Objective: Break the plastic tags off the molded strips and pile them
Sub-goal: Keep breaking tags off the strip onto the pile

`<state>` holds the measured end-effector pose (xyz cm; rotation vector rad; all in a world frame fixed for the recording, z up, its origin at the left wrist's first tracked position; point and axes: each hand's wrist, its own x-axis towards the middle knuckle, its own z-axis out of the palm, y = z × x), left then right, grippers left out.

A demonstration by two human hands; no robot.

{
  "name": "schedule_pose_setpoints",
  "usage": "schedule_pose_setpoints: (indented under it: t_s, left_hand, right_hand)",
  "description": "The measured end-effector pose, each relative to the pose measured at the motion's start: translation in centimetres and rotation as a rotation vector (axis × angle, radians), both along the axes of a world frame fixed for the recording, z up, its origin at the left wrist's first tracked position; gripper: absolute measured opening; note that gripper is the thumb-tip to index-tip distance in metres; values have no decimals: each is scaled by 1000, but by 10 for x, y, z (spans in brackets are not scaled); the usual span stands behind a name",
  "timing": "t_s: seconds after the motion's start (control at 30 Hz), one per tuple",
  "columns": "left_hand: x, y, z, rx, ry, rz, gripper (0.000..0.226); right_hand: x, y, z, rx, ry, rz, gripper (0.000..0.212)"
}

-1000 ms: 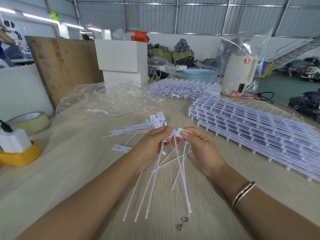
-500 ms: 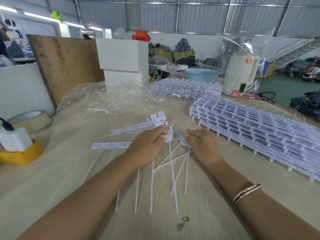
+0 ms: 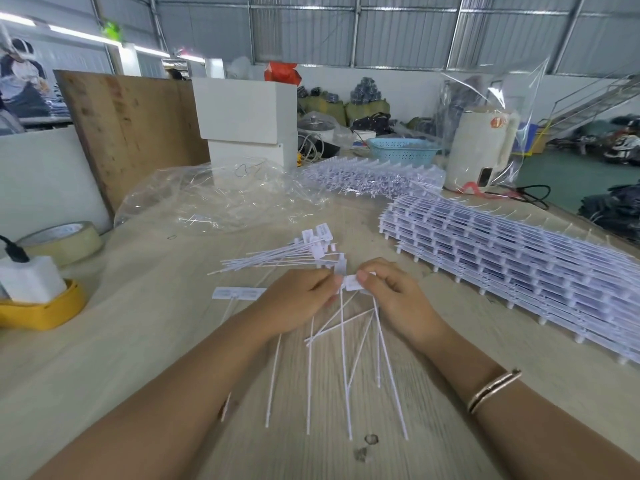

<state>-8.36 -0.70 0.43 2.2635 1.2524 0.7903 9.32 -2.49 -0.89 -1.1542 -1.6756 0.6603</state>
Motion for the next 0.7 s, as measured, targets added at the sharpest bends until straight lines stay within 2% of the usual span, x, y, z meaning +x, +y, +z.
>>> schedule_pose_setpoints:
  t_s: [0.2, 0.33, 0.43, 0.53, 0.6, 0.7]
  left_hand:
    - [-2, 3, 4, -120, -262, -42, 38]
    - [3, 0, 5, -270, -560, -25, 29]
    - [11, -3, 7, -326, -673, -54, 35]
    - [14, -6, 9, -349, -694, -49, 40]
    - [15, -7, 8, -390, -703, -55, 41]
    - [15, -12, 10, -428, -694, -103, 37]
  right_hand:
    - [-3, -6, 4, -22, -24, 35, 1]
    - [-8, -6, 5, 160, 0, -10, 14]
    - [-10, -7, 4, 282, 21, -88, 17]
    - [-10, -6, 2, 195, 186, 1, 9]
    - [-10, -6, 2, 123, 377, 125, 7]
    - [-8, -5, 2, 57, 548, 265, 17]
